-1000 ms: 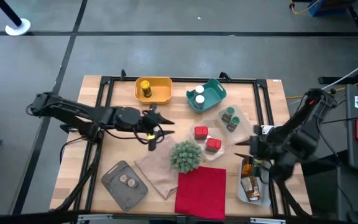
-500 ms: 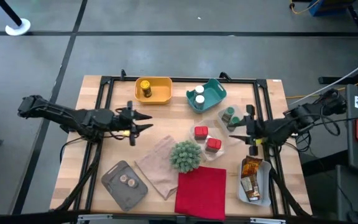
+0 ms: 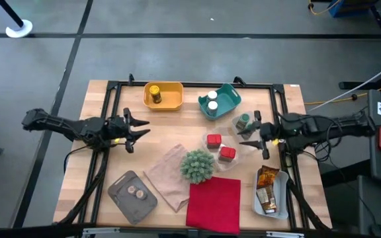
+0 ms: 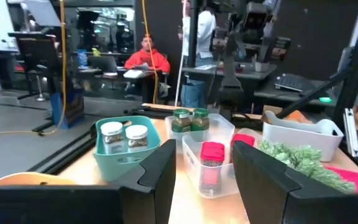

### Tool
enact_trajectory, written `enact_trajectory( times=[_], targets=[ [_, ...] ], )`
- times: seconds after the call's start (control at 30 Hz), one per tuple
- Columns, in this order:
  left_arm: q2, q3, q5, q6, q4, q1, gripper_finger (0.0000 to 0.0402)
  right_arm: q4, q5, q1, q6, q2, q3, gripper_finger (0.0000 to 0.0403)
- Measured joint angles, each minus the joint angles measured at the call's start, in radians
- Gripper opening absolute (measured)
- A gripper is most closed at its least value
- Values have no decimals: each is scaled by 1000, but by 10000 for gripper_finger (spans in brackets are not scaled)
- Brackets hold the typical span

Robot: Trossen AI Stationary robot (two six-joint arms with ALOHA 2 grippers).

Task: Sort spices by type
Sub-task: Return to Home Position

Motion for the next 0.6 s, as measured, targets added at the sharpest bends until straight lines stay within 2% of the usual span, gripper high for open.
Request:
enact_trajectory(
  times=[0.1, 0.27, 0.43, 0.6],
  targets=[
    [-49, -35, -28, 11, -5, 0, 141, 22, -88, -112, 1, -12, -44, 170],
    [-119, -100, -85, 16, -7, 0, 141, -20, -142, -240, 12, -33, -62, 170],
    [-175, -162, -105, -18, -9, 0, 141, -174, -143, -272, 41, -168, -62, 170],
    [-214, -202, -106, -31, -25, 0, 141, -130, -134, -271, 82, -329, -144, 170]
  ],
)
